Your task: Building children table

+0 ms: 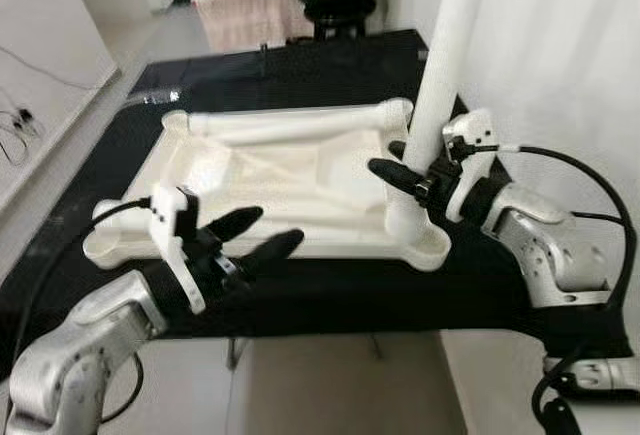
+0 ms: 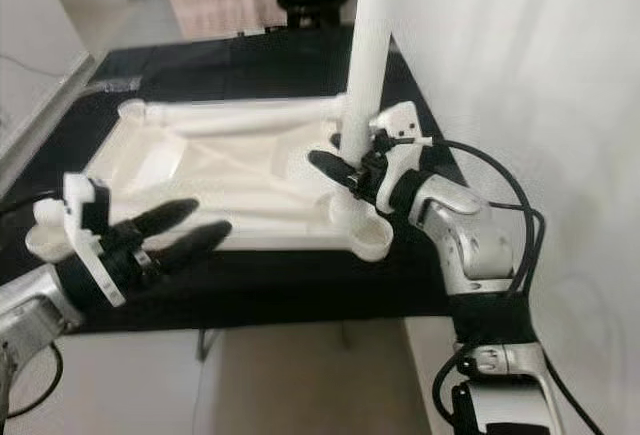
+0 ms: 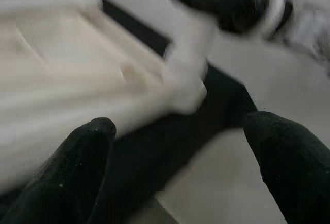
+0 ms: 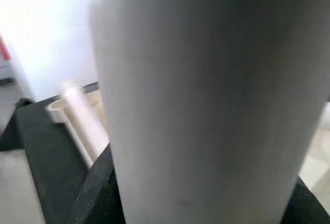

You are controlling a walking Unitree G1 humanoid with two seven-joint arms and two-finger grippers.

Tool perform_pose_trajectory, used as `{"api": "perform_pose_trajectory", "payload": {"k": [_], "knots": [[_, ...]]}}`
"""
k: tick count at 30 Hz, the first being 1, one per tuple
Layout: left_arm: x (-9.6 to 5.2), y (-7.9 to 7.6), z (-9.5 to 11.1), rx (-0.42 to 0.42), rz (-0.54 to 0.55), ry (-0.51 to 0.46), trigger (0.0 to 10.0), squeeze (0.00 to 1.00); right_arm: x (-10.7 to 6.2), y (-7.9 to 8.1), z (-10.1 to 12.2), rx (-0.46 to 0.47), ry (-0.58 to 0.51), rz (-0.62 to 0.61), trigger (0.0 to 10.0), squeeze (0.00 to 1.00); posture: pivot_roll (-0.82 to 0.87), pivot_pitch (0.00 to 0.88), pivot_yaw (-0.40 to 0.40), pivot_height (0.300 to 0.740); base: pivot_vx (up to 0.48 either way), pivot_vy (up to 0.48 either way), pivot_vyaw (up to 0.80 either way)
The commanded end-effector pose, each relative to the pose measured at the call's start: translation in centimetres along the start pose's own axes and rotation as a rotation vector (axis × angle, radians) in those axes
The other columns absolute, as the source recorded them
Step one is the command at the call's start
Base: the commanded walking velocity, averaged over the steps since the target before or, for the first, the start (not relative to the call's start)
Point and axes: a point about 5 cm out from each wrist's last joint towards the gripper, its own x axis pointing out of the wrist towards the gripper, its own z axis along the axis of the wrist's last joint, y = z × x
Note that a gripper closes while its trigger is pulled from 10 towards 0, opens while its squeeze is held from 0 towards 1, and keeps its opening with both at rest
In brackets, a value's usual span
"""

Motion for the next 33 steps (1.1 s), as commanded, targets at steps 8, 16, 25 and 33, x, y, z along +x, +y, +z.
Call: {"api": "perform_pose_trajectory", "payload": {"k": [8,16,25,33], "knots": [[-0.6,-1.7,-1.6,0.148,0.08,0.067,10.0,0.0,0.3,0.2,-0.7,-0.027,-0.02,0.109,10.0,0.0,0.03,0.251,0.102,0.74,0.0,0.0,0.0],[-1.1,-3.5,-2.5,0.198,0.066,0.092,10.0,0.0,-0.5,-0.3,-0.3,-0.063,-0.006,0.21,10.0,0.0,0.05,0.285,0.118,0.74,0.0,0.0,0.0],[-1.8,-4.2,-2.7,0.194,0.085,0.087,10.0,0.0,-3.1,-1.1,1.0,-0.107,0.018,0.32,10.0,0.0,0.06,0.319,0.127,0.74,0.0,0.0,0.0],[-1.8,-4.3,-2.7,0.185,0.081,0.083,10.0,0.0,-4.0,-0.9,0.7,-0.134,0.103,0.41,10.0,0.0,0.05,0.329,0.125,0.74,0.0,0.0,0.0]]}}
